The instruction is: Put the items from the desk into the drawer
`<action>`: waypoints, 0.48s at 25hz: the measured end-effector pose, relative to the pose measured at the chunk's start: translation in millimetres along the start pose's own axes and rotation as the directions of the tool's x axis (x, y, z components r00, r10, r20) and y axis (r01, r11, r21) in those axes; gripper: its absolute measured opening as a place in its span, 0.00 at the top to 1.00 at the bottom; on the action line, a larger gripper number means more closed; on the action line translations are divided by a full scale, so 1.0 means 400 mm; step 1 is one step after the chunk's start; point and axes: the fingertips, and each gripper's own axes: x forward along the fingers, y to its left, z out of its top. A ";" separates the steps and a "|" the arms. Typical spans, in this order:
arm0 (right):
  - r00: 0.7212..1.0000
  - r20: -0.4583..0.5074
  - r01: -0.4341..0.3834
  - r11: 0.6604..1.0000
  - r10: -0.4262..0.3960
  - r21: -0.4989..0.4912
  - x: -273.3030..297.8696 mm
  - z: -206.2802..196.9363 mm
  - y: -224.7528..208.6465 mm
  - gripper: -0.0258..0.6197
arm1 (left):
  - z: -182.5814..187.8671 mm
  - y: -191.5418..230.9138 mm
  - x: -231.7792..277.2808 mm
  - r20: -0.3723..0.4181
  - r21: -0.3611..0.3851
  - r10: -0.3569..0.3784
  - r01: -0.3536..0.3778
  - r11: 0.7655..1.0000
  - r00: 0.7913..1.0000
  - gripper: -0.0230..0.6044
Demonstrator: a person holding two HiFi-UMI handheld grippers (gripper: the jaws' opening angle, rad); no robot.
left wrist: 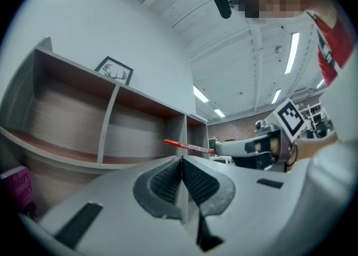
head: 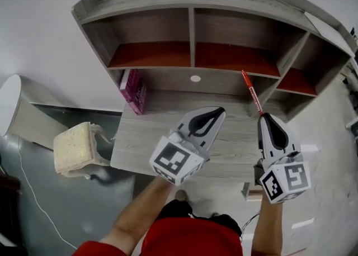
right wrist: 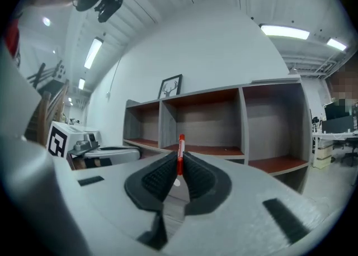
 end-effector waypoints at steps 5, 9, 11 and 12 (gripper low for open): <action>0.992 0.023 -0.124 0.992 0.124 0.000 -0.135 -0.025 -0.034 0.91 | 0.009 -0.142 -0.007 0.003 0.022 0.103 -0.103 0.994 0.995 0.95; 0.979 0.037 -0.201 0.979 0.201 -0.016 -0.256 -0.043 -0.069 0.91 | -0.004 -0.277 -0.010 -0.003 0.014 0.165 -0.165 0.986 0.986 0.95; 0.972 0.037 -0.233 0.972 0.233 -0.025 -0.316 -0.055 -0.084 0.91 | -0.016 -0.343 -0.013 0.004 0.013 0.188 -0.188 0.982 0.982 0.95; 0.968 0.036 -0.248 0.968 0.249 -0.029 -0.344 -0.061 -0.091 0.91 | -0.017 -0.374 -0.016 0.005 0.012 0.202 -0.202 0.979 0.979 0.95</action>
